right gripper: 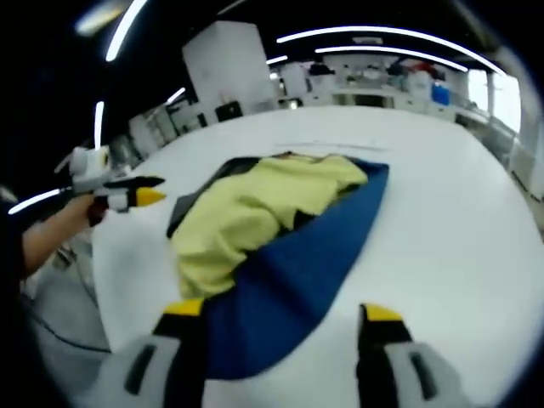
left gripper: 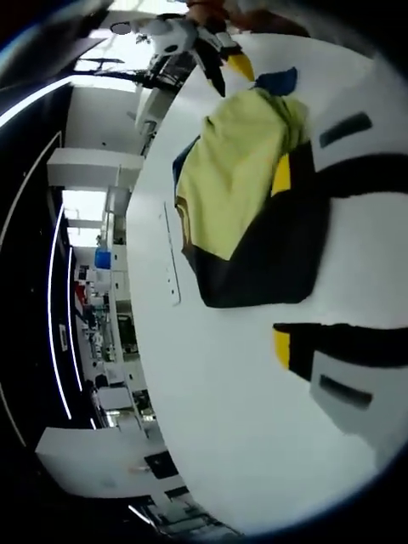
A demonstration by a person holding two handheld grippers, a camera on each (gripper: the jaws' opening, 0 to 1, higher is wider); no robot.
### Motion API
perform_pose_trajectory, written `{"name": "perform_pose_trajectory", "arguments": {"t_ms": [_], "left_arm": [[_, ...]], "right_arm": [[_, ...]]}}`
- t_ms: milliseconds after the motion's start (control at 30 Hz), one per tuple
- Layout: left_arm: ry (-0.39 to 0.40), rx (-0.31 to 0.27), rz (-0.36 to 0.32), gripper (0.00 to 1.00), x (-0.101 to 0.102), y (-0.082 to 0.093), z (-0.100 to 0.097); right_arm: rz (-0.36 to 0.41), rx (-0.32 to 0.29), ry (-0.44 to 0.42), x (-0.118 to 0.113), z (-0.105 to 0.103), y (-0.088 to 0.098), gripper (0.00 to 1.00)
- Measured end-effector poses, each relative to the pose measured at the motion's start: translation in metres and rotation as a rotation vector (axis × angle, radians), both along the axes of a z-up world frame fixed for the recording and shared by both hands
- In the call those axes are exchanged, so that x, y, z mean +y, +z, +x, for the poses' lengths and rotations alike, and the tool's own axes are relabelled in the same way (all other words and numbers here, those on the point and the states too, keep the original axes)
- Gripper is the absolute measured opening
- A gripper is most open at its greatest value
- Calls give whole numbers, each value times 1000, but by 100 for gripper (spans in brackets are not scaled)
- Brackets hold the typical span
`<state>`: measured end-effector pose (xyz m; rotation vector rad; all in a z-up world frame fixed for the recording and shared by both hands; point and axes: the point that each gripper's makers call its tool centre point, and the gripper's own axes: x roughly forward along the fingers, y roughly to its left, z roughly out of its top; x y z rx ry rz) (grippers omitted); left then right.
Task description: Fold the garment on the visible template until the final outline fits inside the template.
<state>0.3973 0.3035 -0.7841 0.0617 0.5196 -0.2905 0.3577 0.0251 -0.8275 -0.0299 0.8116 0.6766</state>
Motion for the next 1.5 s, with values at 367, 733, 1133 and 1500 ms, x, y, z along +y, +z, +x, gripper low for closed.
{"name": "perform_pose_trajectory", "arguments": {"t_ms": [367,733,1133,1500], "left_arm": [[50,57,11,42,-8,-30,-18],[125,100,-50,27,-19,-44,-24],[141,146,-58,12,-22,-54,-25],[136,147,-66,0,-24,-55,-18]], "right_arm": [[-52,6,-49,-2,-27,-11,41],[-78,44,-183,-5,-38,-16,17],[-136,-8,-202,-2,-43,-20,0],[-126,-24,-232,-10,-41,-14,0]]}}
